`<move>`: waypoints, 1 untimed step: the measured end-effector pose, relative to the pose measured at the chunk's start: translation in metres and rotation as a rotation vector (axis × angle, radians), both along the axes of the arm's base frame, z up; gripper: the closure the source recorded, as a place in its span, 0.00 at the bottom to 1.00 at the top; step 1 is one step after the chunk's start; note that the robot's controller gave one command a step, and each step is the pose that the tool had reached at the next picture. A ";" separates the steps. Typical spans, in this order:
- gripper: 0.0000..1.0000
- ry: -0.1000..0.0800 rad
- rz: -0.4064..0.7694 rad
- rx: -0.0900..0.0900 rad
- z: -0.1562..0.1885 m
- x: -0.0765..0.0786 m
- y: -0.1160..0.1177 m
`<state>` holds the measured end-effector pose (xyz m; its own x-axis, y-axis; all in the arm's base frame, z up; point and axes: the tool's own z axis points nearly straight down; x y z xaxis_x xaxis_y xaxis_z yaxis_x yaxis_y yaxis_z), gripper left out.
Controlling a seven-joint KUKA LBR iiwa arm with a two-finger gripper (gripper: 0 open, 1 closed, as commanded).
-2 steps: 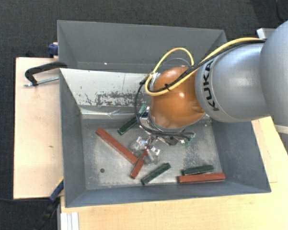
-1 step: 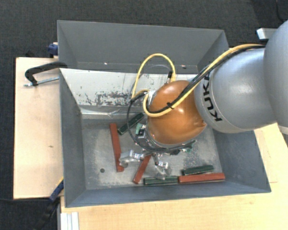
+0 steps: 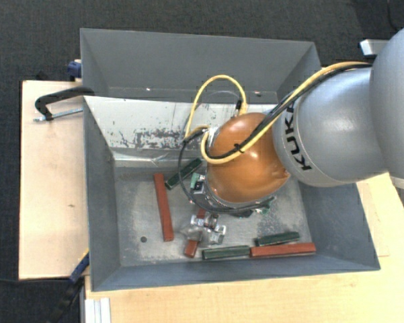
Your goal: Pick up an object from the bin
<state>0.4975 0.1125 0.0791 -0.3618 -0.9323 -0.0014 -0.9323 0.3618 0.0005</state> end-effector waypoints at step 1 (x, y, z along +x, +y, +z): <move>1.00 0.000 0.000 0.000 0.000 0.000 0.000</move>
Offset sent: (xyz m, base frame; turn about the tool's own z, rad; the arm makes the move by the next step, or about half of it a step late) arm -0.0073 -0.0412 -0.0061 -0.0123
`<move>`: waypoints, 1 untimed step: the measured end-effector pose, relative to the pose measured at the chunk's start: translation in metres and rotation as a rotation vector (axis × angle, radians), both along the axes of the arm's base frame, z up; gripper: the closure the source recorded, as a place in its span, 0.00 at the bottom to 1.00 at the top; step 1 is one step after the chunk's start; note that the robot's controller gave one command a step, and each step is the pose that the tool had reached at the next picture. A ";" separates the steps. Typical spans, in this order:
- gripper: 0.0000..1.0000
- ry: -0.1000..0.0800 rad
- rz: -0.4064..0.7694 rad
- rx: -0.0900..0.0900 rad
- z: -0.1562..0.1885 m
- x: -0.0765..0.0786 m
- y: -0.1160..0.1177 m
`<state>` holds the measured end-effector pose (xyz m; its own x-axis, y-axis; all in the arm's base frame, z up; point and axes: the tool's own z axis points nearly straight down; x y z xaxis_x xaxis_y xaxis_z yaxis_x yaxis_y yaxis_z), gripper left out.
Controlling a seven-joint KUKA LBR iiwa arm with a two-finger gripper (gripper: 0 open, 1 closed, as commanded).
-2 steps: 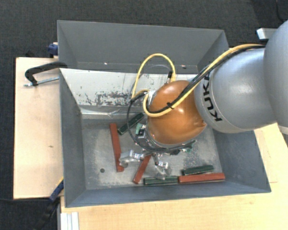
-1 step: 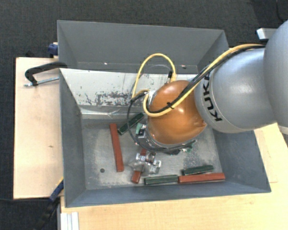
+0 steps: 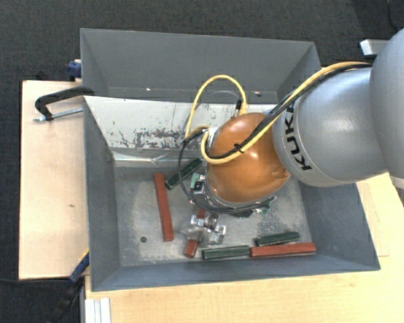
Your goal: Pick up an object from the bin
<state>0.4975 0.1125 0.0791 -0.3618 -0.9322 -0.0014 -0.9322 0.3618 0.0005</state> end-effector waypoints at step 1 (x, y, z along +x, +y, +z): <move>1.00 -0.002 0.009 0.003 -0.003 -0.004 -0.025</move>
Offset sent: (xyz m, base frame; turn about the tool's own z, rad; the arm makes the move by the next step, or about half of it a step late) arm 0.0155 -0.0269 0.1854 0.0515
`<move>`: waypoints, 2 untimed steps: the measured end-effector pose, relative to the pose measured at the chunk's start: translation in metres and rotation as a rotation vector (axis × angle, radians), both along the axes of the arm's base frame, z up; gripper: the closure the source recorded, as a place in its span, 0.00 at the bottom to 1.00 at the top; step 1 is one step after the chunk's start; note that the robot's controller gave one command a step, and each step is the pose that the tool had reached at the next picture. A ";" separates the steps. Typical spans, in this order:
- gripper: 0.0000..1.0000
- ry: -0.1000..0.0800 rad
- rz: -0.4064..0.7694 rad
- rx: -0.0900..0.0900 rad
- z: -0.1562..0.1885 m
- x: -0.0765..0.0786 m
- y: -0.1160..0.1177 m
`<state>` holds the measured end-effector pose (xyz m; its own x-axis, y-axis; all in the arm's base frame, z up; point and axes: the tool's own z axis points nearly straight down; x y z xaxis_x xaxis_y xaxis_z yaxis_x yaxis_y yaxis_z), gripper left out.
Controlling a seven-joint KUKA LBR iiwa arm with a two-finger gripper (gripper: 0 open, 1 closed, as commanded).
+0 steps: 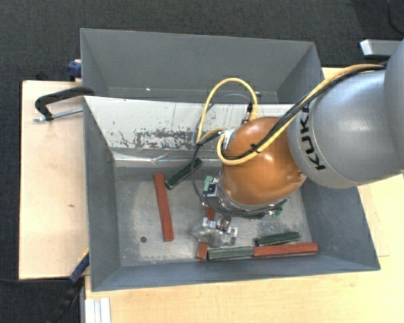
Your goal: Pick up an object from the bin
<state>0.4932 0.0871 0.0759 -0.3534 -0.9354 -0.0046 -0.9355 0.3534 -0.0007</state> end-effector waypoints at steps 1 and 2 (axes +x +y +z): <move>1.00 0.005 -0.018 -0.002 0.048 0.004 -0.005; 0.00 0.001 0.117 -0.002 0.010 0.005 -0.005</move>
Offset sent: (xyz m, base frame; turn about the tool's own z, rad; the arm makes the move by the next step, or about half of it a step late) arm 0.0040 -0.0068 0.0078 -0.1202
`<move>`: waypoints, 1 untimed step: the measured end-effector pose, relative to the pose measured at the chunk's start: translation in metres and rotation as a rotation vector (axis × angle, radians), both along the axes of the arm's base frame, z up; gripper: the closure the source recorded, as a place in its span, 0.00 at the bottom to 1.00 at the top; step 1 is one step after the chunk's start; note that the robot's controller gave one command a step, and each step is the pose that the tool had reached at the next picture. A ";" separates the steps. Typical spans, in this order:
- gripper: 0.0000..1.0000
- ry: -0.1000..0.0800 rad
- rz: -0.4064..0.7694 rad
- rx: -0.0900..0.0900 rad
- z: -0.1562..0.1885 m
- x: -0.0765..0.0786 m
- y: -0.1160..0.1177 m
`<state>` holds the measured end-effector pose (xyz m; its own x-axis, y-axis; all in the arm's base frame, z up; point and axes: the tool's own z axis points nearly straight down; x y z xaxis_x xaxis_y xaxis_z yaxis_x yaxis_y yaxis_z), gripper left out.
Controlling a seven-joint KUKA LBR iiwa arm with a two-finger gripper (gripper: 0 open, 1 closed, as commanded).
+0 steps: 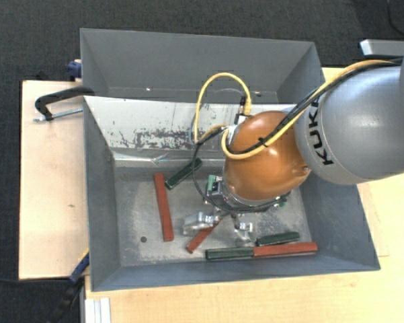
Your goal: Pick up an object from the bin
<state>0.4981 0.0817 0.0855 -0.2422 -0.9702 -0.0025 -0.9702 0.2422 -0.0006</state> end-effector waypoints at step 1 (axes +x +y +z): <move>0.00 0.001 0.001 0.000 -0.002 -0.001 0.000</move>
Offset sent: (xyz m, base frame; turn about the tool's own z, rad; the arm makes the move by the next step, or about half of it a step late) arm -0.0030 0.0222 -0.0155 -0.3436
